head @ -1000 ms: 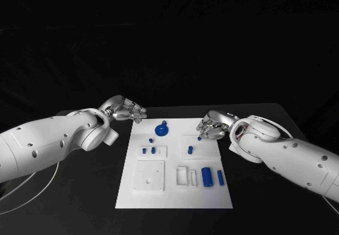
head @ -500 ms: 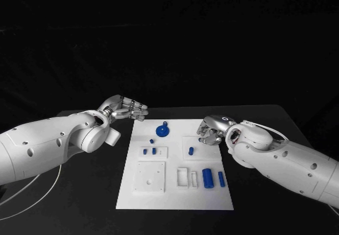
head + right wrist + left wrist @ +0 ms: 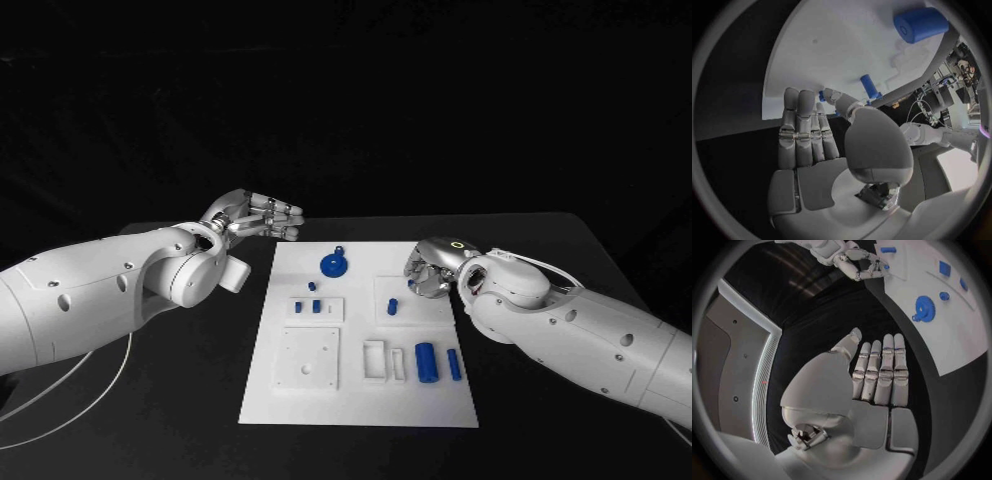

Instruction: Assemble the parts on the task board

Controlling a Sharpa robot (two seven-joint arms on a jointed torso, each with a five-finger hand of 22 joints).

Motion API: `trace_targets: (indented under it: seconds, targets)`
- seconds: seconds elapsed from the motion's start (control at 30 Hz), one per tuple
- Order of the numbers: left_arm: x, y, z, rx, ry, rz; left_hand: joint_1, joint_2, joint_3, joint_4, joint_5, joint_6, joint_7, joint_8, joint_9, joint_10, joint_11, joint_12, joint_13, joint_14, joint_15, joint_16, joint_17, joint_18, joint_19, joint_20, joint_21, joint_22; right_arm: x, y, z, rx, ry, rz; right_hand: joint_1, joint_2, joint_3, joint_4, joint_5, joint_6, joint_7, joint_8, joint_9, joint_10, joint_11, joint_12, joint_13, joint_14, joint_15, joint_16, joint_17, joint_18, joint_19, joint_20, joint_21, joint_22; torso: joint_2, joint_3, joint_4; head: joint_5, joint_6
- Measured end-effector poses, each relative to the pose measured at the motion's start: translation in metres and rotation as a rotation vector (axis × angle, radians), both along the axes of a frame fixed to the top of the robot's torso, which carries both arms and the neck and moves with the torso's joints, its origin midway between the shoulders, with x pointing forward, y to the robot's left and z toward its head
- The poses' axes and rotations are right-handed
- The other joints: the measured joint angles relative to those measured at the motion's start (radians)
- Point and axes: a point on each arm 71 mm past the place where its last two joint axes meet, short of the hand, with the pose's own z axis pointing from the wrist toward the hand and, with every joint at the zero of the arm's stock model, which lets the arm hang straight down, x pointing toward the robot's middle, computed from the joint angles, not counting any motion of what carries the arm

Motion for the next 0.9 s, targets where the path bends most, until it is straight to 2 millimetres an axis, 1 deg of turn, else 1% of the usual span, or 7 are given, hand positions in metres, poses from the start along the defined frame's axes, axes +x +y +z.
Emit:
trace_targets:
  seconds: [0.23, 0.43, 0.5, 0.67, 0.8, 0.83, 0.9]
  targets:
    - [0.0002, -0.0002, -0.0005, -0.023, 0.014, 0.003, -0.005, 0.005, 0.0, 0.0, 0.0, 0.0, 0.0, 0.0, 0.0, 0.0, 0.0, 0.0, 0.0, 0.0, 0.0, 0.0, 0.0, 0.0, 0.006, -0.001, 0.004, -0.02, -0.0003, 0.0032, -0.001, 0.008, 0.001, 0.009, 0.0, 0.0, 0.0, 0.0, -0.008, 0.007, 0.0, 0.0, 0.0, 0.009, -0.001, 0.0, 0.0, 0.0, 0.0, 0.0, -0.001, 0.0, 0.0, 0.0, -0.004, 0.0, 0.0, 0.0004, -0.0012, 0.002, -0.002]
    - [0.0006, -0.0012, -0.0017, -0.051, 0.04, 0.0, -0.005, 0.005, -0.015, 0.007, -0.023, 0.0, 0.0, 0.0, 0.0, 0.0, 0.0, 0.0, 0.0, 0.0, 0.0, 0.0, 0.0, 0.0, 0.007, 0.0, 0.004, -0.037, -0.001, 0.0052, -0.002, 0.015, 0.002, 0.019, 0.0, 0.0, 0.0, 0.0, -0.008, 0.028, -0.005, 0.0, 0.0, 0.033, -0.008, 0.0, -0.001, 0.0, 0.0, 0.004, -0.002, -0.001, 0.004, -0.004, -0.004, 0.0, 0.0, 0.0007, -0.0019, 0.001, -0.003]
    - [0.0007, -0.0018, -0.0021, -0.059, 0.049, -0.002, -0.005, 0.005, -0.022, 0.008, -0.023, 0.0, 0.0, 0.0, 0.0, 0.0, 0.0, 0.0, 0.0, 0.0, 0.0, 0.0, 0.0, 0.0, 0.011, 0.004, 0.004, -0.043, -0.0013, 0.0059, -0.0023, 0.017, 0.002, 0.022, 0.011, 0.011, 0.0, 0.0, -0.011, 0.045, -0.008, 0.0, 0.001, 0.053, -0.013, 0.0, -0.001, 0.004, -0.004, 0.004, -0.002, -0.001, 0.004, -0.003, -0.004, 0.0, 0.0, 0.001, -0.002, -0.001, -0.004]
    - [0.0009, -0.0027, -0.0035, -0.074, 0.075, -0.008, -0.012, 0.012, -0.054, 0.025, -0.039, 0.0, 0.0, 0.0, 0.0, 0.0, 0.0, 0.0, 0.0, 0.0, 0.0, 0.0, 0.0, 0.0, 0.016, 0.002, 0.004, -0.067, 0.0, 0.0051, -0.0028, 0.018, -0.003, 0.016, 0.024, 0.024, 0.002, -0.014, -0.027, 0.089, -0.021, 0.0, 0.007, 0.1, -0.028, -0.008, -0.001, 0.007, -0.015, 0.004, -0.002, -0.002, 0.001, -0.016, 0.008, 0.0, 0.0, 0.001, -0.0019, -0.003, -0.006]
    - [0.0008, -0.003, -0.0045, -0.083, 0.092, -0.012, -0.012, 0.012, -0.068, 0.03, -0.039, 0.0, 0.0, 0.0, 0.0, 0.0, 0.0, 0.0, 0.0, 0.0, 0.0, 0.0, 0.0, 0.0, 0.018, 0.004, 0.004, -0.077, 0.0008, 0.0048, -0.0034, 0.011, -0.013, 0.011, 0.027, 0.027, 0.009, -0.036, -0.029, 0.097, -0.019, 0.0, 0.007, 0.109, -0.033, -0.008, 0.001, 0.008, -0.016, 0.004, -0.002, -0.003, -0.01, -0.027, 0.039, 0.0, 0.0, 0.0014, -0.0007, -0.004, -0.007]
    - [0.0008, -0.003, -0.0047, -0.084, 0.095, -0.012, -0.012, 0.012, -0.069, 0.031, -0.039, 0.0, 0.0, 0.0, 0.0, 0.0, 0.0, 0.0, 0.0, 0.0, 0.0, 0.0, 0.0, 0.0, 0.018, 0.003, 0.004, -0.079, 0.0008, 0.005, -0.0036, 0.008, -0.016, 0.011, 0.026, 0.027, 0.014, -0.042, -0.034, 0.1, -0.022, 0.0, 0.007, 0.111, -0.032, -0.008, 0.004, 0.008, -0.016, 0.004, -0.002, -0.009, -0.013, -0.03, 0.047, 0.0, 0.0, 0.0013, -0.0006, -0.004, -0.007]
    - [0.0009, -0.0031, -0.005, -0.085, 0.101, -0.012, -0.015, 0.02, -0.084, 0.037, -0.039, -0.002, 0.002, 0.0, 0.0, 0.0, 0.0, 0.0, 0.0, 0.0, 0.0, 0.0, 0.0, 0.0, 0.021, 0.0, 0.004, -0.091, 0.0009, 0.0055, -0.0042, -0.001, -0.026, 0.012, 0.026, 0.026, 0.02, -0.047, -0.035, 0.1, -0.022, 0.0, 0.007, 0.113, -0.034, -0.007, 0.005, 0.008, -0.016, 0.004, -0.002, -0.009, -0.014, -0.029, 0.059, 0.0, 0.0, 0.0012, -0.0003, -0.004, -0.007]
